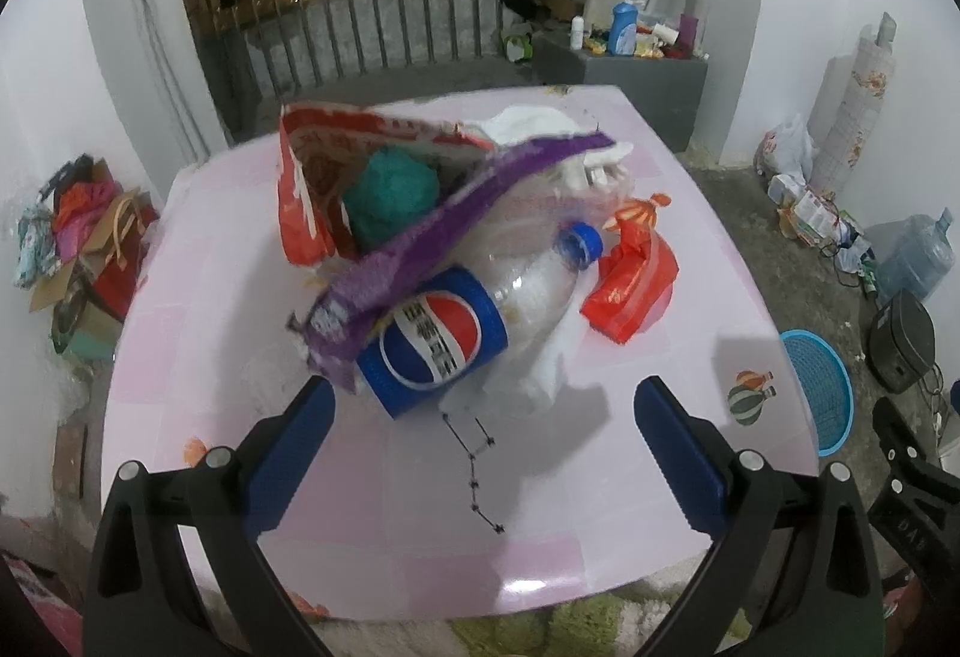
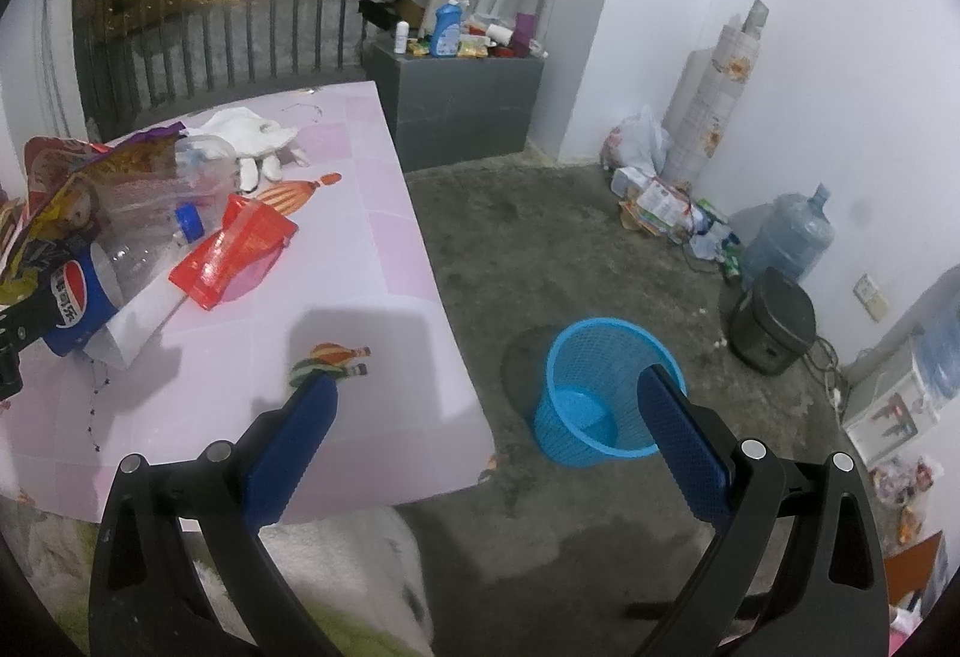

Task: Collect trash

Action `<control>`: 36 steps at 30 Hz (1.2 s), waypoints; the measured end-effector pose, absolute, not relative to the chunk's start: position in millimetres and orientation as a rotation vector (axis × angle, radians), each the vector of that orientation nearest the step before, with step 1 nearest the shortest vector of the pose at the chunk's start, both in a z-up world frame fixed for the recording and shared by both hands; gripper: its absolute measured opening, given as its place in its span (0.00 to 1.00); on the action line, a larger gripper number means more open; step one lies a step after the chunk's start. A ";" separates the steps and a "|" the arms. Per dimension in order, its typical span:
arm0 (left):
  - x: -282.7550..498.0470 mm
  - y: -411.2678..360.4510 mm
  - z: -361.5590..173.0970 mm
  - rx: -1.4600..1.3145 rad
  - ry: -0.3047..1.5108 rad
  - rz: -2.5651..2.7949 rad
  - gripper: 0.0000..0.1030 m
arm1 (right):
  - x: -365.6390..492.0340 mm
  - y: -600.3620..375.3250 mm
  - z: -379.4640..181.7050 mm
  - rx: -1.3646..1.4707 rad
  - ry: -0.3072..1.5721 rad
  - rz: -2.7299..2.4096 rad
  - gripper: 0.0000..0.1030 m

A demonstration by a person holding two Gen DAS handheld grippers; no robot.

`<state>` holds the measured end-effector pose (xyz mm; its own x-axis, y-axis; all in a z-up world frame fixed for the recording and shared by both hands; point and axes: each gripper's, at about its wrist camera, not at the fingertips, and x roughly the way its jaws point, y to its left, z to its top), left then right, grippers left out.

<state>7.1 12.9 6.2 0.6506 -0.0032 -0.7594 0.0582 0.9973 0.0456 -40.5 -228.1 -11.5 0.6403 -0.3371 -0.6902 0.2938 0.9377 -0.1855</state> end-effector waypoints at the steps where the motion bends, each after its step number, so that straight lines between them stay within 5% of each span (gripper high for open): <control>1: 8.9 15.6 8.8 0.072 0.852 -0.044 0.95 | -38.4 -225.4 -7.8 -0.064 0.784 -0.348 0.93; 12: 55.3 87.1 78.3 0.078 0.737 -0.132 0.95 | 15.1 -187.1 65.9 -0.129 0.529 -0.074 0.93; 18: 104.0 153.9 110.0 -0.265 0.654 -0.335 0.95 | 68.8 -195.5 91.2 -0.040 0.467 0.119 0.93; 26: 220.3 185.3 121.8 -0.284 0.719 -0.365 0.95 | 179.5 -216.2 72.7 0.136 0.638 0.306 0.93; 36: 359.5 186.8 36.7 -0.033 0.955 -0.362 0.95 | 295.5 -196.8 10.0 0.215 0.974 0.518 0.91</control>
